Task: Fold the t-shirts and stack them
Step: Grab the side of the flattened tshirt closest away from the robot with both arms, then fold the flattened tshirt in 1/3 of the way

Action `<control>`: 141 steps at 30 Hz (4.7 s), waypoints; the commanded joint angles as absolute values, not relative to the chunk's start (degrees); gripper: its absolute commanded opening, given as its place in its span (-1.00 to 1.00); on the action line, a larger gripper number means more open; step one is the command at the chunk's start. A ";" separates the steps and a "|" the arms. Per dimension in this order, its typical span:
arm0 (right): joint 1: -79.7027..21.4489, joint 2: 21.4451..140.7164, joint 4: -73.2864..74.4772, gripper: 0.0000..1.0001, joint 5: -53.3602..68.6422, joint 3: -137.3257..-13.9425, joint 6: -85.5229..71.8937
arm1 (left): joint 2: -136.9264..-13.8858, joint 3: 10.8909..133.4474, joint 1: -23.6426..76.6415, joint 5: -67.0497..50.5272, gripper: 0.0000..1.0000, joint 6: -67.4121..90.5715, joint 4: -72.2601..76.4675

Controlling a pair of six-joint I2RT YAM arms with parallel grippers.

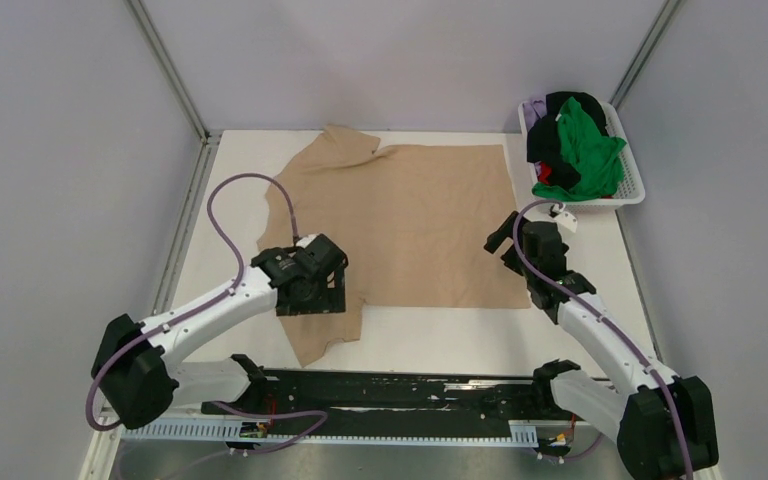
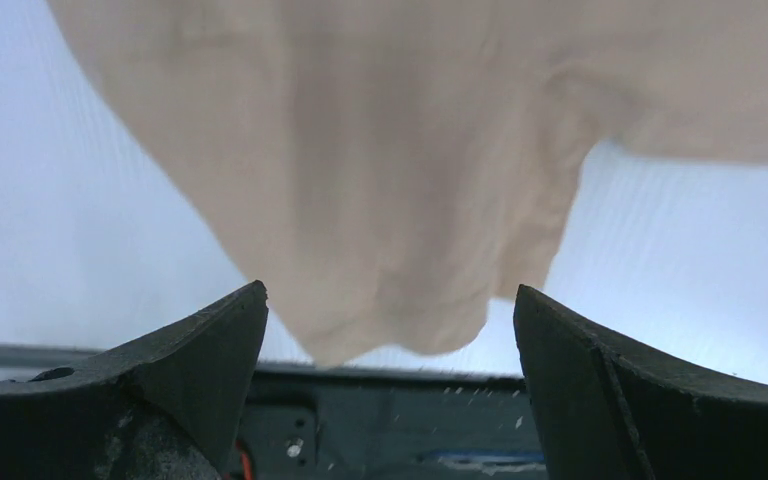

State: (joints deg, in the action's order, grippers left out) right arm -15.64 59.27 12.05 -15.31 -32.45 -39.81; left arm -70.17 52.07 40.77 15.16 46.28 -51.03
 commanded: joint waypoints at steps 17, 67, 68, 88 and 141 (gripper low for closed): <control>-15.30 56.67 11.42 1.00 -19.48 -31.99 -40.42 | -57.25 30.71 50.10 5.45 0.32 68.77 -53.53; -15.26 52.57 38.93 0.68 -22.10 -26.40 -63.06 | -52.96 34.58 50.02 1.80 -1.00 56.93 -57.47; -15.21 53.70 37.59 0.60 -21.81 -26.03 -63.04 | -53.34 34.68 50.03 2.14 -1.00 56.95 -57.63; -14.37 65.92 31.28 -0.57 -25.40 -28.73 -59.43 | -56.97 39.05 50.09 3.73 -1.00 59.24 -63.80; -7.63 83.55 36.83 -1.00 -16.11 -56.70 -41.44 | -89.56 73.85 19.58 7.36 -1.00 37.00 -35.29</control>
